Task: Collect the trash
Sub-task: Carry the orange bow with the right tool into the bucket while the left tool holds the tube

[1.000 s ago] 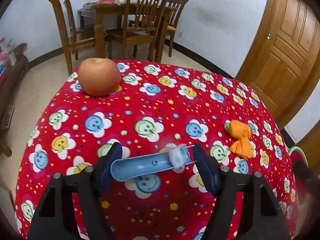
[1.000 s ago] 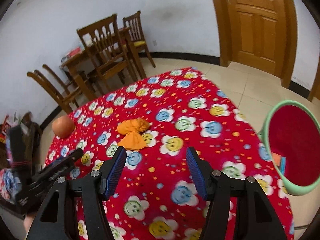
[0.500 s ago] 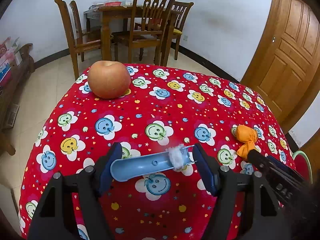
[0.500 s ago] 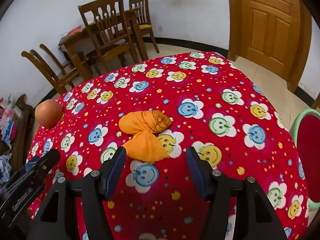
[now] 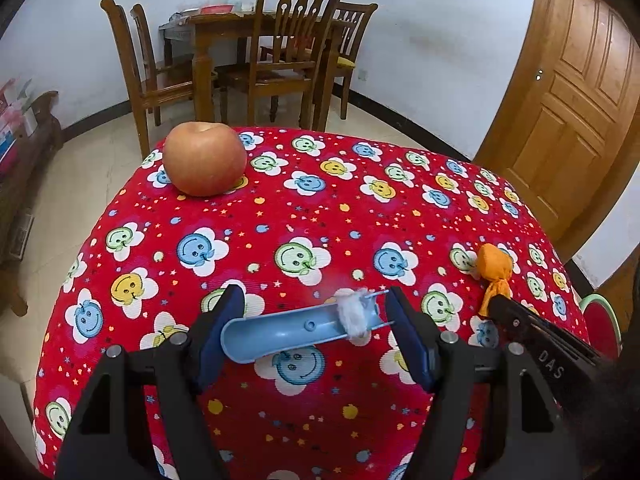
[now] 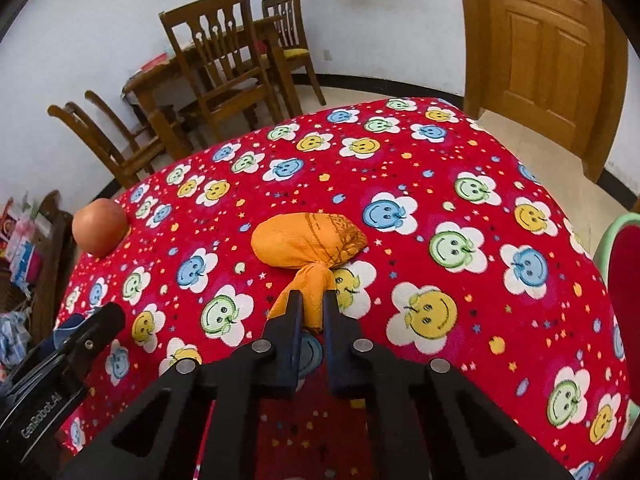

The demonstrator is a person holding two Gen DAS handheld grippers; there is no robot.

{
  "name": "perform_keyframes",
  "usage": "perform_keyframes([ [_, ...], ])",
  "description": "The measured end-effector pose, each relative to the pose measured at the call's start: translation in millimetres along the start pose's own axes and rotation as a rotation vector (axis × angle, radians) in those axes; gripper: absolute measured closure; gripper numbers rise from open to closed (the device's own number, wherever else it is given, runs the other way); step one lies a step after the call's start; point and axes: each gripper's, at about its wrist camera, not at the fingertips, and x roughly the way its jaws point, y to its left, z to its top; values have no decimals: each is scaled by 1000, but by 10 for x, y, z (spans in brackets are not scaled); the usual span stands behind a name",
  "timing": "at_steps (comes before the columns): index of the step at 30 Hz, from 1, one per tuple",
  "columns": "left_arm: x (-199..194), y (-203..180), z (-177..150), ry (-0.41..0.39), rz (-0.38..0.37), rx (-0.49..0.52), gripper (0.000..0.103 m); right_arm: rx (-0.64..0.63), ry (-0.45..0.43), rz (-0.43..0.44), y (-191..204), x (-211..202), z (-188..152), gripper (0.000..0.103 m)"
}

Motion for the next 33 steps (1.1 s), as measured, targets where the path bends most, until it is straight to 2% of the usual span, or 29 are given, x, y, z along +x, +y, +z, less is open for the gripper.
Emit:
perform_keyframes([
  [8, -17, -31, -14, 2, -12, 4, 31, 46, -33, 48, -160, -350, -101, 95],
  [12, -25, -43, -20, 2, -14, 8, 31, 49, -60, 45, -252, -542, -168, 95],
  [28, -76, -203, -72, -3, -37, 51, 31, 135, -190, -52, -828, -1328, -435, 94],
  [33, -112, -279, -96, 21, -80, 57, 31, 194, -211, -85, -1079, -1470, -514, 94],
])
